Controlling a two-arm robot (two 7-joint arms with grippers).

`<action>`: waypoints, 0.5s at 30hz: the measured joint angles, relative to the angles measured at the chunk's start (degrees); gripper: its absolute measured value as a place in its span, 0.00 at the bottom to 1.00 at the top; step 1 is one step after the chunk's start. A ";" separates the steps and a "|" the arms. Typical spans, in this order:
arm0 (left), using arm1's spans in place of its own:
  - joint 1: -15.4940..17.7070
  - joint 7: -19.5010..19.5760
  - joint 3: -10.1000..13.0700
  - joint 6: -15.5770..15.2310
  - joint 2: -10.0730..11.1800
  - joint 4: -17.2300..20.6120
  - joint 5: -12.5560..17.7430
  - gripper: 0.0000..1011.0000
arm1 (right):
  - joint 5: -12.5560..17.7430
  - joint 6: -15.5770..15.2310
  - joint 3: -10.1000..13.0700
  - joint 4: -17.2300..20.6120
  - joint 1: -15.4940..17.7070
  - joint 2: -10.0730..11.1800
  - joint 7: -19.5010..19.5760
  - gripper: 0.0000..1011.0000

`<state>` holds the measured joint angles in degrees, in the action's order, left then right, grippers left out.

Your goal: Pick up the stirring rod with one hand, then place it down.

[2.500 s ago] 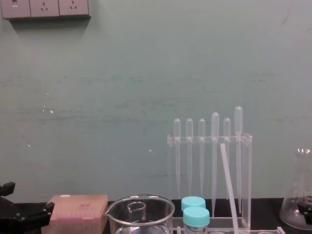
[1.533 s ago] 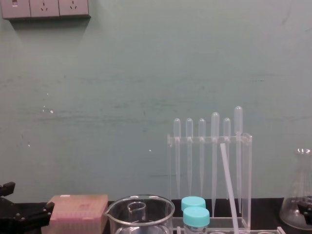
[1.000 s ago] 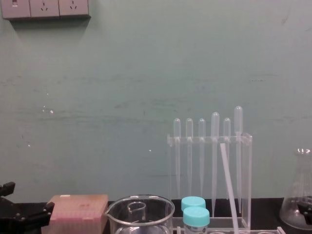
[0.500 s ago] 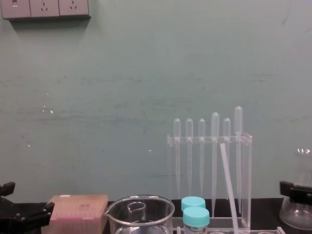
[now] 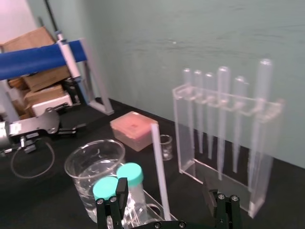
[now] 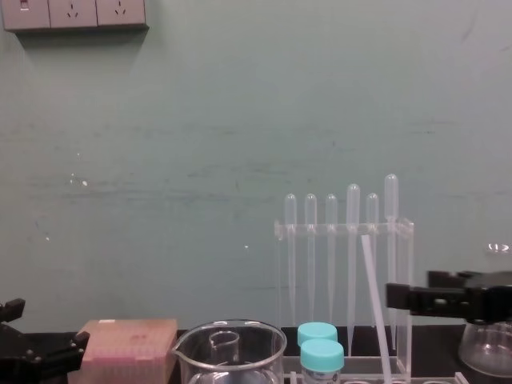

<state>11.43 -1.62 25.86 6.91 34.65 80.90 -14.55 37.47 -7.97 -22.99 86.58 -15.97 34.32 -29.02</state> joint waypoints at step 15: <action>0.00 0.00 0.00 0.00 0.00 0.00 0.00 0.99 | -6.31 2.32 -6.03 -9.92 -9.72 -5.82 -3.75 0.99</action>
<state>11.43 -1.62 25.86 6.90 34.64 80.90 -14.55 31.16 -5.65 -29.02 76.66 -25.69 28.50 -32.77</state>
